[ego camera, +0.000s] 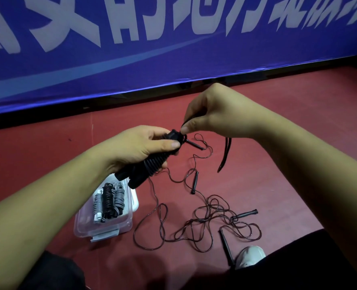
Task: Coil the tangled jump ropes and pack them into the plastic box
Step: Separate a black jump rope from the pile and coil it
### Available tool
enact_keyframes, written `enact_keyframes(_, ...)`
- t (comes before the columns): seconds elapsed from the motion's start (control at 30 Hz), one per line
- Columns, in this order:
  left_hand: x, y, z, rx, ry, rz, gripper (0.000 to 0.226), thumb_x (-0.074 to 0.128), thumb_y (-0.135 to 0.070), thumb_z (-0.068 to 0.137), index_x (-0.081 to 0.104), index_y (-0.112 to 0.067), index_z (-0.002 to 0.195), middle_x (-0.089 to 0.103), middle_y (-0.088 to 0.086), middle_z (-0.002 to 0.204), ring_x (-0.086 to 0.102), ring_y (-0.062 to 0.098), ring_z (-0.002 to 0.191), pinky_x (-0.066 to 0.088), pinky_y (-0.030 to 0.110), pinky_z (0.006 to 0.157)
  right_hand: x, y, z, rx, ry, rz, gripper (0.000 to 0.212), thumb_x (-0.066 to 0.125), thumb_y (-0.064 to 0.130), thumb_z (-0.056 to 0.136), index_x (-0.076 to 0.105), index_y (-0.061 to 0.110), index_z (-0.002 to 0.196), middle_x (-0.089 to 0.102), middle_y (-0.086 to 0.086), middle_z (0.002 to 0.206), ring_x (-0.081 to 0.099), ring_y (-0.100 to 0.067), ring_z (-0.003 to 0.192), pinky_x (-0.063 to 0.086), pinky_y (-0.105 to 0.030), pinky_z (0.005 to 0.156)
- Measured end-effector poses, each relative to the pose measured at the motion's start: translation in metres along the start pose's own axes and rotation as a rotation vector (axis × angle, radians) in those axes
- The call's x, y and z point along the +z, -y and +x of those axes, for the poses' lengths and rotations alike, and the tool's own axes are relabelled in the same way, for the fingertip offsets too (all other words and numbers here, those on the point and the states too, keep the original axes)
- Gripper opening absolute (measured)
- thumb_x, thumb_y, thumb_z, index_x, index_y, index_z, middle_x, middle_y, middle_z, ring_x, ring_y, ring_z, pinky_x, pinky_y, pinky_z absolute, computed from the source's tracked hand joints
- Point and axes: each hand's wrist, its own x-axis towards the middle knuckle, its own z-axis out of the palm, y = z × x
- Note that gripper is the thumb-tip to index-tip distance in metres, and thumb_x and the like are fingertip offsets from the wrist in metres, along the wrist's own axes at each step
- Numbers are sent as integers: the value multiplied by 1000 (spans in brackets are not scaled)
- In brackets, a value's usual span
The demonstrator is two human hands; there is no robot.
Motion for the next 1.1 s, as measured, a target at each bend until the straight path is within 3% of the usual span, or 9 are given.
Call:
enact_keyframes(0.13,4,-3,-4,25,22,153,25,70,-26,87,65,-7,102,67,0,68,68,20,64,51,25,52,4,-1,1,-19,-11,26,12,86,29,73,76,23,73,71,8,68,63,-5,64,47,-20,59)
enact_keyframes(0.23,11,-3,-8,32,47,238,17,70,-24,89,64,-9,96,67,-4,60,67,18,58,49,22,49,10,2,3,-24,6,32,15,89,30,69,76,22,71,71,7,67,62,-3,62,46,-18,58)
enact_keyframes(0.43,20,-7,-14,72,85,234,38,74,-47,72,66,-11,84,71,1,69,68,21,59,52,28,53,16,-4,8,56,-21,190,23,90,34,66,74,18,68,64,7,58,51,-3,54,40,-16,55)
enact_keyframes(0.57,21,-2,-15,131,112,216,20,70,-33,85,66,-14,84,71,4,76,68,22,59,50,26,53,25,-21,9,194,-8,289,34,87,37,70,74,6,74,45,-2,51,35,-12,47,31,-20,46)
enact_keyframes(0.7,22,7,-15,208,66,76,24,73,-29,86,64,-7,90,70,9,81,66,25,61,50,27,55,39,-32,9,295,11,392,53,81,51,68,68,0,75,42,-13,59,31,-25,56,28,-34,54)
enact_keyframes(0.77,21,10,-14,225,19,-3,29,72,-30,83,63,-5,95,70,10,80,66,26,60,51,29,55,43,-33,10,301,24,421,50,78,46,76,65,-1,74,41,-10,55,31,-20,50,28,-30,50)
enact_keyframes(0.83,20,10,-12,234,-38,-116,30,67,-28,81,59,-6,99,70,12,79,65,27,57,51,29,53,44,-34,10,310,24,463,39,72,39,86,64,9,64,39,0,49,29,-15,46,26,-26,47)
enact_keyframes(0.93,19,7,-11,253,-92,-274,38,63,-24,82,50,-5,112,68,17,78,62,28,54,53,31,52,41,-36,8,306,44,493,42,66,37,93,66,22,53,39,4,51,30,-15,48,26,-27,49)
enact_keyframes(1.1,12,7,-10,286,-118,-374,31,65,-22,82,61,-16,112,66,19,80,62,28,54,53,32,53,38,-38,2,342,172,544,34,62,39,95,74,9,86,35,3,55,26,-15,52,23,-27,51)
